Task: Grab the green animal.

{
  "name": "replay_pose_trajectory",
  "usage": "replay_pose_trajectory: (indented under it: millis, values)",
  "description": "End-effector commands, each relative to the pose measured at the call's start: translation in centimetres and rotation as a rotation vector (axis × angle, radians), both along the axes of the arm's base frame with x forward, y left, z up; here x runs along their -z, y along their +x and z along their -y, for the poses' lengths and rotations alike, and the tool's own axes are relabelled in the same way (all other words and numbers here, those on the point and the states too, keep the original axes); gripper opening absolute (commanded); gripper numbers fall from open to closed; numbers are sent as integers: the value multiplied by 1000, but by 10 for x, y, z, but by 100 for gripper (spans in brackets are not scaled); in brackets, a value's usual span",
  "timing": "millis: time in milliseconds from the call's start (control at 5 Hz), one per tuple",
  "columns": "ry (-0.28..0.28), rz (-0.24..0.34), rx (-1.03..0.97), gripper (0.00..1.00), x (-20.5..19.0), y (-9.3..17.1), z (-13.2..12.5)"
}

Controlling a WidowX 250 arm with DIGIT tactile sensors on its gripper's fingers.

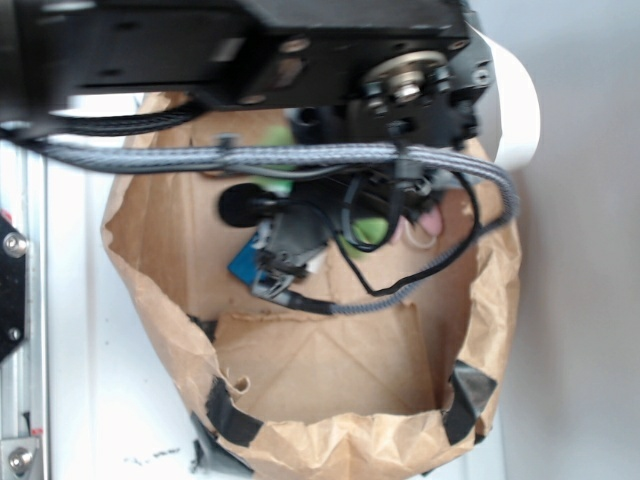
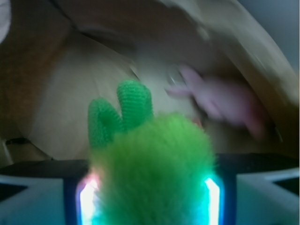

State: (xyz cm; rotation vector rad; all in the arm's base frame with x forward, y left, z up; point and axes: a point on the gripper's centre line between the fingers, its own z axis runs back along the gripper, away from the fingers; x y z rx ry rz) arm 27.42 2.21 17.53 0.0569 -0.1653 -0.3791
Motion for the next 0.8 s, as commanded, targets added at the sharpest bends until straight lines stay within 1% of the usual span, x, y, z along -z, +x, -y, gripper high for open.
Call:
replay_pose_trajectory:
  millis: [0,200,400,600]
  values:
    - [76,-7,-213,0,-23,-34,30]
    - [80,6,-243,0,-21,-39,31]
    - [79,16,-256,0,-19,-34,30]
    - [103,22,-245,0,-19,-27,33]
